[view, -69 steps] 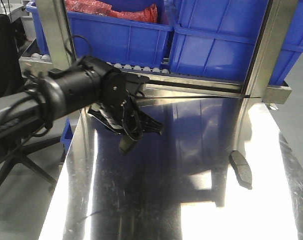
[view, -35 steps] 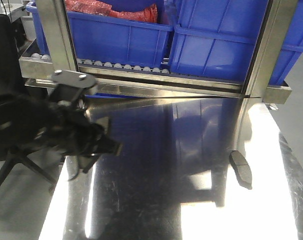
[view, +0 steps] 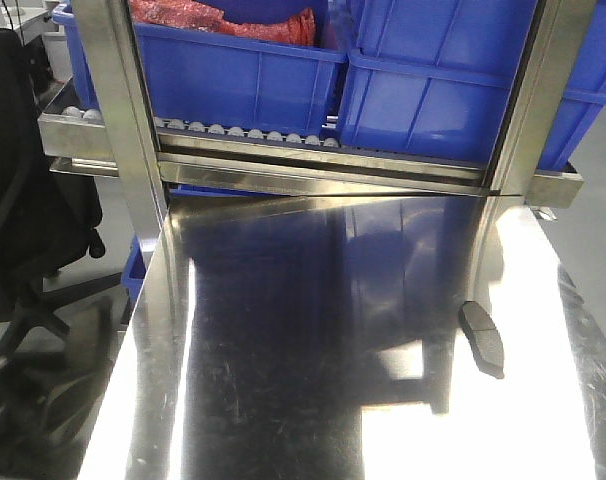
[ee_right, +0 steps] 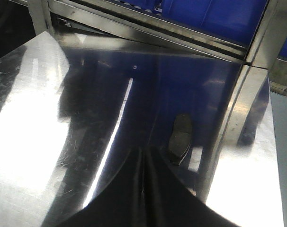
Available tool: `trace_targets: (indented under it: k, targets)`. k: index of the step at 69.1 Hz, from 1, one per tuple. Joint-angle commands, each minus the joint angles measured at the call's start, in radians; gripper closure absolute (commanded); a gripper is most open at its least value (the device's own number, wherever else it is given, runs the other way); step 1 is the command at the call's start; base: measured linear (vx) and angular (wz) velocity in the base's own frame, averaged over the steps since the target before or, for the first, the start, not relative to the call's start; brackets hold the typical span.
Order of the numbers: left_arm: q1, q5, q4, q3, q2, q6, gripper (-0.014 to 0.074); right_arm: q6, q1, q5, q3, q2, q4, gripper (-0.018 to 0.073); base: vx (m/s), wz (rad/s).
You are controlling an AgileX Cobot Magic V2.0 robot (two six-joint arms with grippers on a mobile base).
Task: Move and align brake pads A on conveyor
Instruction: 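Close the left gripper on the brake pad and lift it, then move the right gripper over the brake pad nearest the right arm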
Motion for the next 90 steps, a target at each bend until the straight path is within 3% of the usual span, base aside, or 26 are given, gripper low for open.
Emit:
trace_targets:
  k: [1,15,29,90]
  targets:
    - [-0.005,-0.141,0.007,0.066,-0.122,-0.004,0.0467,-0.007,-0.003,-0.068,-0.026,0.009,0.001,0.0567,0.0,0.0]
    - [-0.005,-0.182,0.02,0.227,-0.321,0.0,0.0467,-0.007,-0.003,-0.068,-0.026,0.009,0.001,0.0567,0.0,0.0]
    - [-0.005,-0.24,0.034,0.242,-0.446,0.0,0.0467,-0.007,-0.003,-0.068,-0.026,0.009,0.001,0.0567,0.0,0.0]
    - [-0.005,-0.226,0.034,0.242,-0.456,-0.001,0.0467,-0.022,-0.003,-0.098,-0.026,0.009,-0.003,0.0565,0.0,0.0]
